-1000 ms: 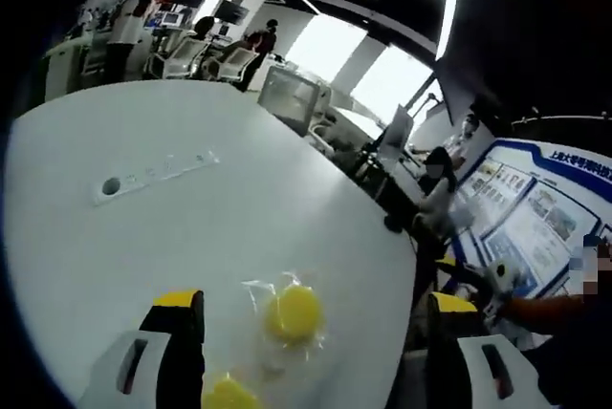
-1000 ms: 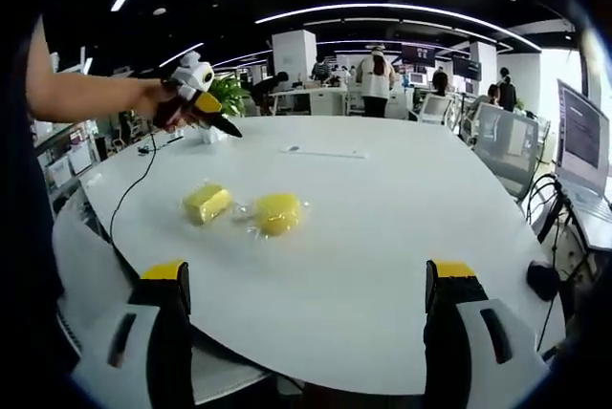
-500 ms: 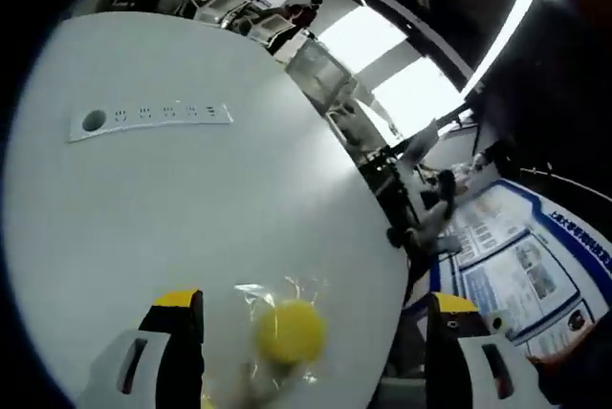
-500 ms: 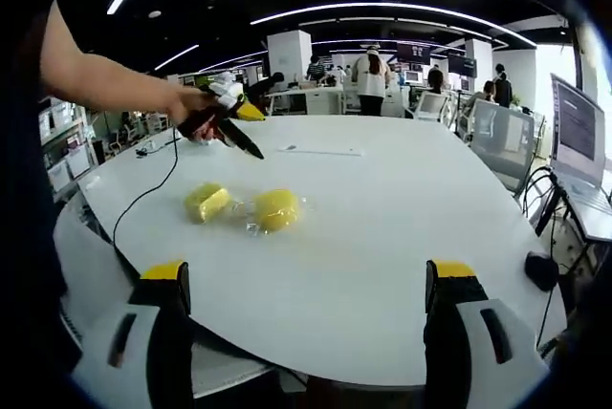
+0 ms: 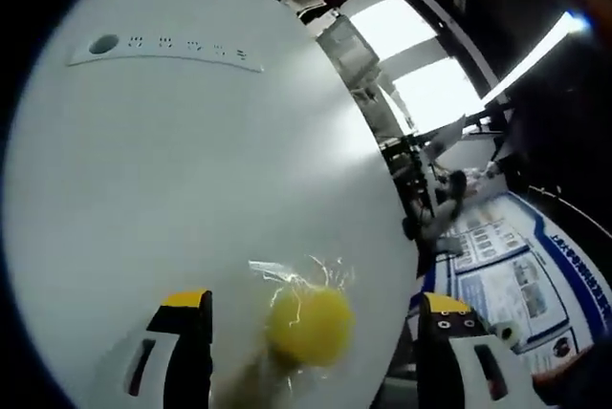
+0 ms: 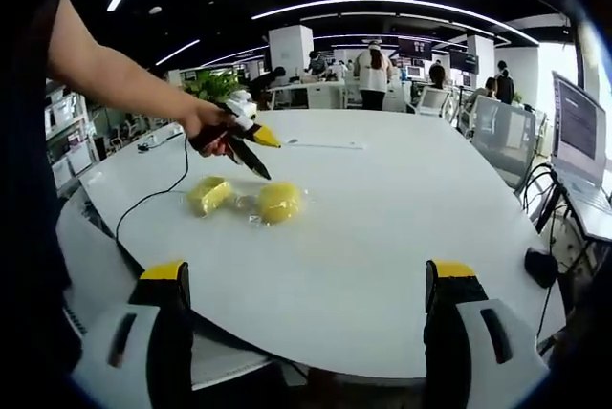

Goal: Compare the silicone blocks by pressing each to a similar depth, holding the contact briefly, and releasing to observe deformation and rebound differences across the visible hardness samples.

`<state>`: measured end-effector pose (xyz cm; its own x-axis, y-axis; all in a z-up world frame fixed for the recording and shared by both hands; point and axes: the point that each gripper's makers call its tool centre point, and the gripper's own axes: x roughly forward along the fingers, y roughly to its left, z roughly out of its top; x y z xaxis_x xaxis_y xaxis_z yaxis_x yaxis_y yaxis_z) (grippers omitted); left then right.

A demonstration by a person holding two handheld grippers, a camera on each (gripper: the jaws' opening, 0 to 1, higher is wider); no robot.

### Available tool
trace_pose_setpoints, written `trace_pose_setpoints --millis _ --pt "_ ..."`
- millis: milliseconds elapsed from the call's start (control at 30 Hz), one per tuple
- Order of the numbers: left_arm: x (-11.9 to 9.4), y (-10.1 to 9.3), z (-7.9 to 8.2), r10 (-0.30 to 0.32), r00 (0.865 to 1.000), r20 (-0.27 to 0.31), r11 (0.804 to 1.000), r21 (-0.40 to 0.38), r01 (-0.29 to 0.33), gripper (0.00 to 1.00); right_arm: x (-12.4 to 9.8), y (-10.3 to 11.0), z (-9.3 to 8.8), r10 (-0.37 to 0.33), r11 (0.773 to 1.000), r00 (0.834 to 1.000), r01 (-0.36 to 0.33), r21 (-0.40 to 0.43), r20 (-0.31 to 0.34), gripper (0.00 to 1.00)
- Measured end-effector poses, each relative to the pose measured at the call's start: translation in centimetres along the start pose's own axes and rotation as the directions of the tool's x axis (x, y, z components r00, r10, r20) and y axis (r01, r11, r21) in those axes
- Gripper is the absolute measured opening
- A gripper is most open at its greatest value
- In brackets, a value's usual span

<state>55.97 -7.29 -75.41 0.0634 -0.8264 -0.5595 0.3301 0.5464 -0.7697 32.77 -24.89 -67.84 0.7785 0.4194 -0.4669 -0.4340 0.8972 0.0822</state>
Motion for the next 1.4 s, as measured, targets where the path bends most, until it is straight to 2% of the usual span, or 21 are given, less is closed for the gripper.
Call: trace_pose_setpoints --millis 200,367,467,600,667,767,833,1000,1133,1200,1300,1333,1400 --pt "1.0 0.7 -0.6 -0.002 1.000 -0.029 0.998 -0.069 0.000 0.74 -0.6 -0.2 -0.5 -0.014 1.000 1.000 0.014 0.010 -0.008 0.96" --pt "1.7 1.4 -1.0 0.021 0.999 -0.041 0.994 -0.105 -0.025 0.63 -0.9 -0.3 -0.8 -0.019 1.000 1.000 0.020 0.010 -0.014 0.96" --pt "1.9 1.8 -0.6 0.054 0.998 -0.013 0.994 -0.091 -0.055 0.50 -1.1 -0.4 -0.8 -0.026 1.000 1.000 0.026 0.011 -0.014 0.96" --pt "2.9 1.5 -0.8 0.044 0.999 -0.007 0.992 -0.119 -0.044 0.45 -1.4 -0.2 -0.7 -0.028 1.000 0.999 0.028 0.010 -0.016 0.96" --pt "3.1 2.1 -1.0 0.088 0.996 -0.020 0.992 -0.089 -0.090 0.39 -1.5 -0.1 -0.8 -0.027 1.000 0.999 0.027 0.004 -0.021 0.96" --pt "3.1 2.5 -0.9 0.112 0.994 -0.016 0.987 -0.110 -0.113 0.32 -1.7 -0.2 -0.9 -0.033 0.999 0.999 0.033 -0.008 -0.027 0.96" --pt "2.9 3.3 -1.0 0.147 0.989 -0.022 0.983 -0.106 -0.148 0.22 -1.8 -0.2 -1.0 -0.039 0.999 0.999 0.039 -0.006 -0.025 0.96" --pt "2.9 3.0 -1.0 0.117 0.993 -0.005 0.987 -0.109 -0.117 0.19 -2.0 -0.1 -1.3 -0.045 0.999 0.999 0.045 0.002 -0.026 0.96" --pt "2.8 2.5 -1.3 0.090 0.996 -0.017 0.988 -0.125 -0.091 0.14 -2.0 0.2 -1.4 -0.043 0.999 0.999 0.043 -0.004 -0.030 0.96" --pt "2.9 2.3 -1.9 0.080 0.996 -0.039 0.988 -0.130 -0.084 0.14 -2.1 0.3 -1.3 -0.043 0.999 0.999 0.043 -0.008 -0.030 0.96" --pt "3.1 2.0 -2.5 0.041 0.998 -0.056 0.982 -0.184 -0.051 0.15 -2.2 0.3 -1.2 -0.045 0.999 0.999 0.044 -0.012 -0.029 0.96" --pt "3.2 1.7 -3.2 0.019 0.996 -0.086 0.972 -0.233 -0.039 0.15 -2.2 0.3 -1.2 -0.046 0.999 0.998 0.046 -0.014 -0.030 0.96" --pt "3.3 1.5 -4.0 -0.001 0.992 -0.127 0.973 -0.230 -0.029 0.14 -2.4 0.3 -1.2 -0.049 0.999 0.998 0.048 -0.014 -0.030 0.96"
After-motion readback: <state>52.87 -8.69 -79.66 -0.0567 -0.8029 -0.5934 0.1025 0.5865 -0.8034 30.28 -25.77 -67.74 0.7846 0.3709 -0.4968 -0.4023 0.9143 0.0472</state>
